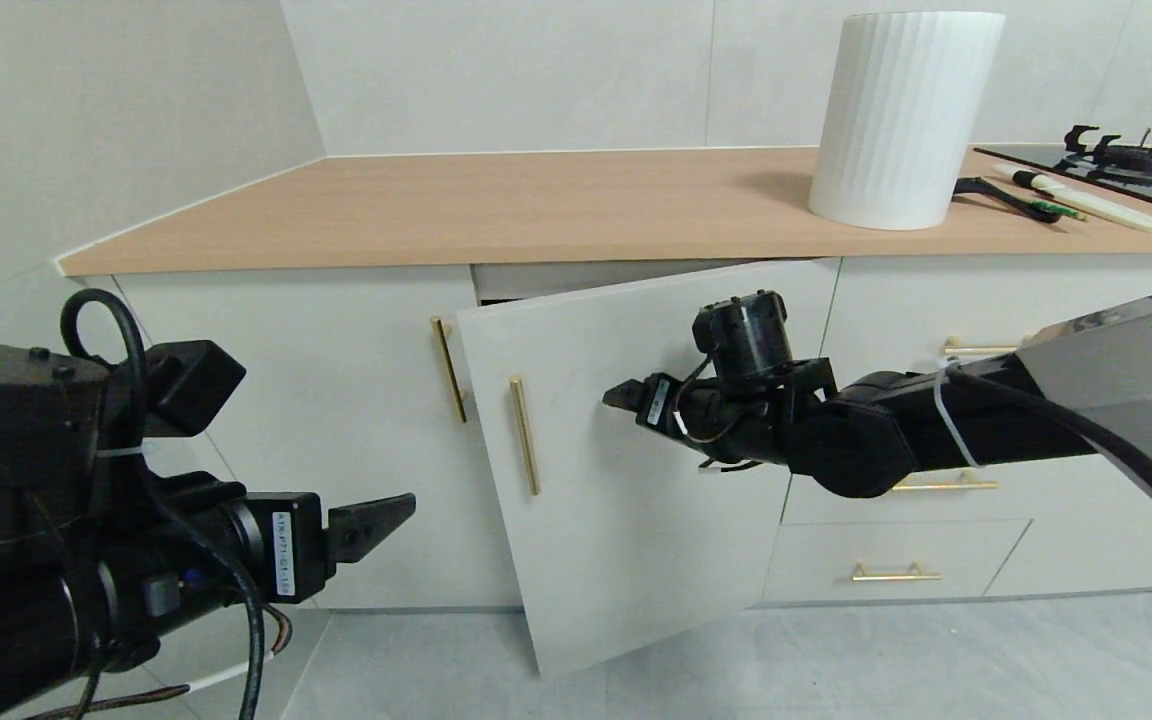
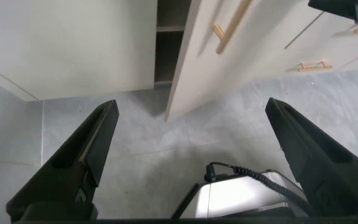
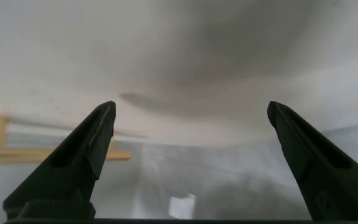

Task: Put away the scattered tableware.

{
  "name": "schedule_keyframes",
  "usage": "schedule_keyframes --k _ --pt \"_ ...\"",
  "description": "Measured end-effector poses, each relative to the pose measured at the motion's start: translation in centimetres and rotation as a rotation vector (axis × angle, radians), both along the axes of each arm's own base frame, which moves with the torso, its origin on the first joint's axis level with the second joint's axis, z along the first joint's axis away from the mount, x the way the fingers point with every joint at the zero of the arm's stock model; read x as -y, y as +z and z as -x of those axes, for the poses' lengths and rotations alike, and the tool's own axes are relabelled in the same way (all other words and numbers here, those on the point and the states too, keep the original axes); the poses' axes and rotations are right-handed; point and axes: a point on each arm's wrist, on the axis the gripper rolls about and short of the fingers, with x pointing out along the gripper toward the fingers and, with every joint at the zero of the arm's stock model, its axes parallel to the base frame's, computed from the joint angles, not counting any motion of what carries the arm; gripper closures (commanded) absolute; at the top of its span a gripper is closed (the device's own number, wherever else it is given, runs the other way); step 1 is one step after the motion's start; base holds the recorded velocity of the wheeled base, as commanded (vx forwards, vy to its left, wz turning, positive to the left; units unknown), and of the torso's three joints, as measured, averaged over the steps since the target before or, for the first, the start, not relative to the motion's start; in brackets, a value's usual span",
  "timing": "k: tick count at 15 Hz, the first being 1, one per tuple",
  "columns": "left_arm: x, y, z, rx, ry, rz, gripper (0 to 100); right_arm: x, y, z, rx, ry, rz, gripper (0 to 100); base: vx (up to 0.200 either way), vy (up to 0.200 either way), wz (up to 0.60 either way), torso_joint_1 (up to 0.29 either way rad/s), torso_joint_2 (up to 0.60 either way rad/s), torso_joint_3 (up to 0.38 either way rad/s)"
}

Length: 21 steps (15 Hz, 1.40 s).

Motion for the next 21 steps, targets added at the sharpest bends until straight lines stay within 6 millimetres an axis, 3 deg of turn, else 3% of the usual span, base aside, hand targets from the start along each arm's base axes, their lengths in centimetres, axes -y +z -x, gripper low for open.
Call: schedule_keyframes --k 7,21 --pt "0.0 0.0 0.0 0.001 0.001 0.001 0 -1.2 -0.5 -2.8 0.028 -0.15 -0.051 0 0.0 0.0 0.0 0.0 0.0 0.0" --pt "-0.1 0.0 -0.1 0.001 0.005 0.001 0 -0.5 -2.1 -6.9 0.045 -0.363 0.003 0 0.0 0.0 0.0 0.0 0.0 0.0"
